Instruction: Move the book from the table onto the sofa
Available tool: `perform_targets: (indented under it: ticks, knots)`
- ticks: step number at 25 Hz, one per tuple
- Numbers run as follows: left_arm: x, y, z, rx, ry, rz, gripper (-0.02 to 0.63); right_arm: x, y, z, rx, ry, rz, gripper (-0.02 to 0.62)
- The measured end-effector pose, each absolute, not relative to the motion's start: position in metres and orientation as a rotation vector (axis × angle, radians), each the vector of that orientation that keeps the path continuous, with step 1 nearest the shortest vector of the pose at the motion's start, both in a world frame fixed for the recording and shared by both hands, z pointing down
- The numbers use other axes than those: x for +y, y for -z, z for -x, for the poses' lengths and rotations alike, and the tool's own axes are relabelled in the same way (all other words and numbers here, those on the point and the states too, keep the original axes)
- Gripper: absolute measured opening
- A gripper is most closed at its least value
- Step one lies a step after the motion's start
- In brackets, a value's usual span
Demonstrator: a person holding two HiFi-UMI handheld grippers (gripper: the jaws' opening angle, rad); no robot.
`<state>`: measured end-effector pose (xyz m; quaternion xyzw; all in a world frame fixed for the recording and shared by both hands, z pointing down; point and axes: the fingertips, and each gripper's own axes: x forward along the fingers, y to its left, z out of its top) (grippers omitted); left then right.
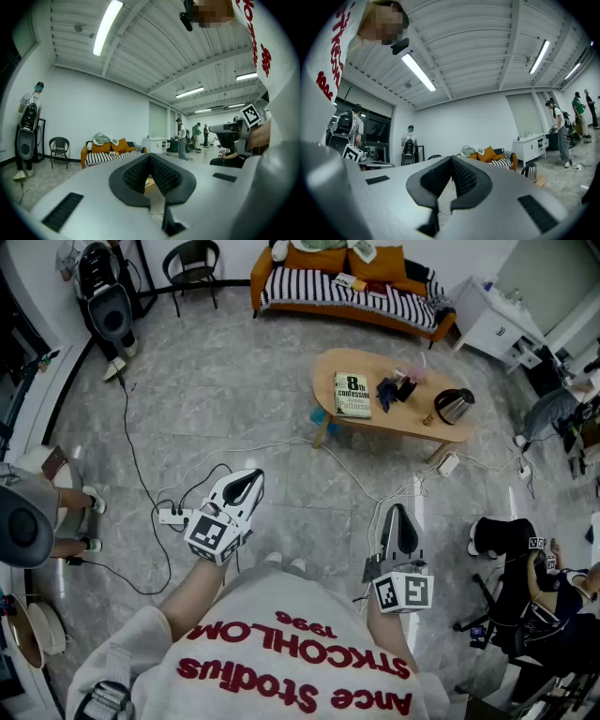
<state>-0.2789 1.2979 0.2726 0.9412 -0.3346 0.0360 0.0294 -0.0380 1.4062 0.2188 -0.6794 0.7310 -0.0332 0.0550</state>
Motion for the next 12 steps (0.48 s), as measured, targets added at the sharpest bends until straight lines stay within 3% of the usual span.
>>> perform_targets:
  ticks: [12]
  knots:
    - [1.2916, -0.2637, 0.2709, -1.037, -0.099, -2.921, 0.015, 1.4003, -0.2144, 0.0388, 2.223, 0.082, 2.049, 0.026]
